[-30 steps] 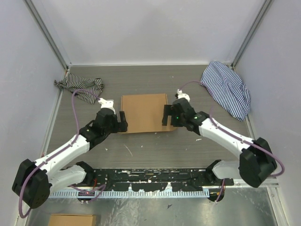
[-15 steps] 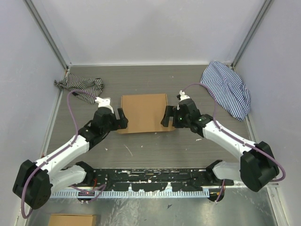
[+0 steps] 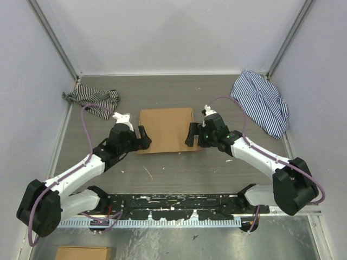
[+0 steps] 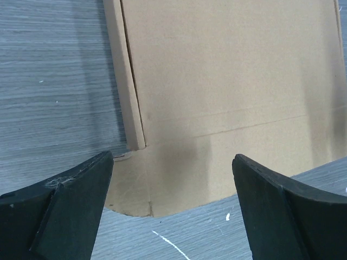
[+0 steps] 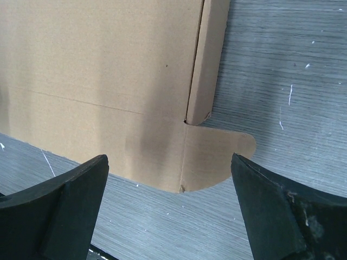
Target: Fold the paper box
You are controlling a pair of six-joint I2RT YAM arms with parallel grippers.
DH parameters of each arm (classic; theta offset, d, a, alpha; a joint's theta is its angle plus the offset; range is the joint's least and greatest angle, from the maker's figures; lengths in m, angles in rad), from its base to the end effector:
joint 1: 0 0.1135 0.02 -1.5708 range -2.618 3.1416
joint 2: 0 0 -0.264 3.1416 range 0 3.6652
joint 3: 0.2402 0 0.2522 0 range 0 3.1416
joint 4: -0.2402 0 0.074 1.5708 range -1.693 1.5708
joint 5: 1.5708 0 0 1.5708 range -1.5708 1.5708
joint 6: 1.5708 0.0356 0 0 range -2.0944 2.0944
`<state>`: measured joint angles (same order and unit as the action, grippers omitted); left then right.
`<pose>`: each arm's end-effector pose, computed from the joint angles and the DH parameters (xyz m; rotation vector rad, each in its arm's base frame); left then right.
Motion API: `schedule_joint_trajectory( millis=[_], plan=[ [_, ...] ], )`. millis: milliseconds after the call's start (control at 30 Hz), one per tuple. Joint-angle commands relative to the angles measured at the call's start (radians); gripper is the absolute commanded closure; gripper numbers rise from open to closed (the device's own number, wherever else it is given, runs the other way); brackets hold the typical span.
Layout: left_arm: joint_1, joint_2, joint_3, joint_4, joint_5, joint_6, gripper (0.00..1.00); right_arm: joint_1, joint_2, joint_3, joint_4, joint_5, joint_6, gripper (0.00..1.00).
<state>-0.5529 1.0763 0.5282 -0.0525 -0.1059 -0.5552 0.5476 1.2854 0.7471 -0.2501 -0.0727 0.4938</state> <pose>0.1937 -0.1151 0.2076 -0.0644 2.2135 -0.5141 0.2240 0.1396 0.2151 -0.1020 2.4337 0.5766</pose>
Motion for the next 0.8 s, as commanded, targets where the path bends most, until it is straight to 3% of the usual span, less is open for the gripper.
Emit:
schedule_joint_trajectory(
  millis=[0, 233, 767],
  plan=[
    [0.004, -0.003, -0.004, -0.057, 0.015, -0.006, 0.02, 0.002, 0.005, 0.012, 0.046, 0.002, -0.018, 0.0],
    [0.004, -0.009, -0.01, -0.126, -0.047, 0.005, 0.02, 0.002, 0.023, 0.013, 0.05, -0.003, -0.023, 0.0],
    [0.004, 0.036, -0.025, 0.016, 0.1, -0.034, 0.01, 0.024, 0.054, 0.019, 0.076, -0.086, -0.033, 0.0]
  ],
)
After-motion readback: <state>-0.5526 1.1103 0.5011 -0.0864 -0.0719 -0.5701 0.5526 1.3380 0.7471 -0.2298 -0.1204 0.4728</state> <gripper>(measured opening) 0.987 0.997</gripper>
